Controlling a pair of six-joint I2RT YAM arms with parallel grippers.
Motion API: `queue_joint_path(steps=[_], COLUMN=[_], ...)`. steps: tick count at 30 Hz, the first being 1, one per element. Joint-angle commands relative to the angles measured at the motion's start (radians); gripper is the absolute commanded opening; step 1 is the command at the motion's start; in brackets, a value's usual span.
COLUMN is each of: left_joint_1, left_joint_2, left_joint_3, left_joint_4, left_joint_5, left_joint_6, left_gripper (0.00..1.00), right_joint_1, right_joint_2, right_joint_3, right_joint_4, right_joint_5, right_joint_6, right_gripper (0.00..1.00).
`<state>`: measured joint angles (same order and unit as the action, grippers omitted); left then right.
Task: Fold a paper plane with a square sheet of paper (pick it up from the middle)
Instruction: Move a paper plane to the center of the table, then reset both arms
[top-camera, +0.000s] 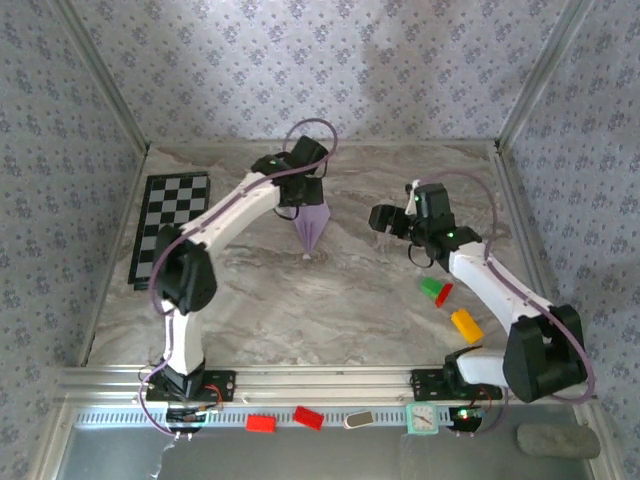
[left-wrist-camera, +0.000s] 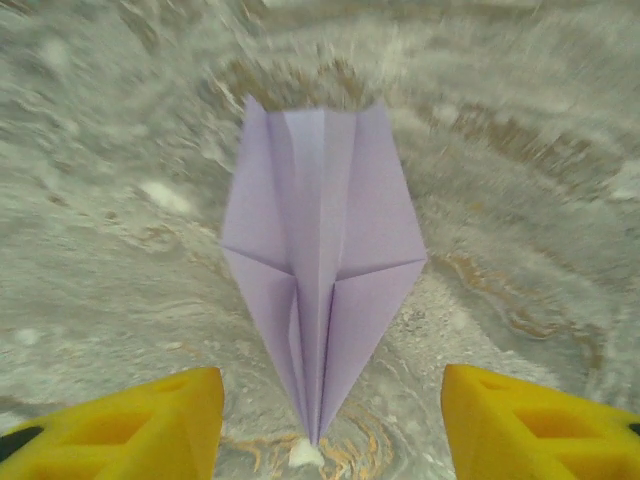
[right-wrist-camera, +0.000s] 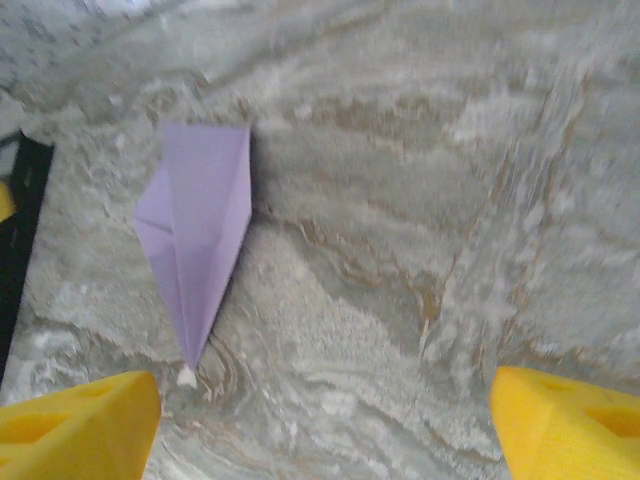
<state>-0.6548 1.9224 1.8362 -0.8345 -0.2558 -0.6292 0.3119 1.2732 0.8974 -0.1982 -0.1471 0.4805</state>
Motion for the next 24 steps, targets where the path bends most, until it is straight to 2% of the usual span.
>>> queue_joint_path(steps=[1, 4, 6, 9, 11, 13, 16, 19, 24], left_joint_1=[0.014, 0.029, 0.052, 0.11, 0.153, 0.19, 0.257, 0.342, 0.434], left_joint_2=[-0.161, -0.315, -0.427, -0.587, -0.693, -0.796, -0.942, -1.039, -1.097], left_joint_3=[-0.114, -0.271, -0.403, -0.605, -0.748, -0.913, -1.139, -1.278, -1.459], left_joint_4=[0.057, 0.18, 0.278, 0.428, 0.541, 0.676, 0.853, 0.904, 1.073], left_joint_5=[-0.074, -0.12, -0.152, -0.176, -0.216, -0.313, -0.389, -0.414, -0.427], left_joint_6=[0.045, 0.108, 0.15, 0.198, 0.219, 0.232, 0.264, 0.272, 0.403], left_gripper=[0.67, 0.83, 0.9, 0.99, 1.0, 1.0, 1.0, 1.0, 1.0], right_joint_1=[-0.012, -0.028, -0.033, -0.037, -0.044, -0.055, -0.093, -0.133, -0.196], right_joint_2=[-0.062, -0.118, -0.16, -0.207, -0.23, -0.243, -0.251, -0.248, -0.196], right_joint_3=[0.062, 0.079, 0.081, 0.072, 0.049, 0.012, -0.052, -0.133, -0.29], right_joint_4=[-0.078, -0.093, -0.092, -0.106, -0.094, -0.072, -0.012, 0.081, 0.29], right_joint_5=[0.096, 0.147, 0.218, 0.332, 0.434, 0.517, 0.555, 0.575, 0.633], right_joint_6=[-0.092, -0.107, -0.108, -0.117, -0.131, -0.119, -0.118, -0.112, -0.157], right_gripper=[0.91, 0.95, 1.0, 1.0, 1.0, 1.0, 1.0, 1.0, 1.0])
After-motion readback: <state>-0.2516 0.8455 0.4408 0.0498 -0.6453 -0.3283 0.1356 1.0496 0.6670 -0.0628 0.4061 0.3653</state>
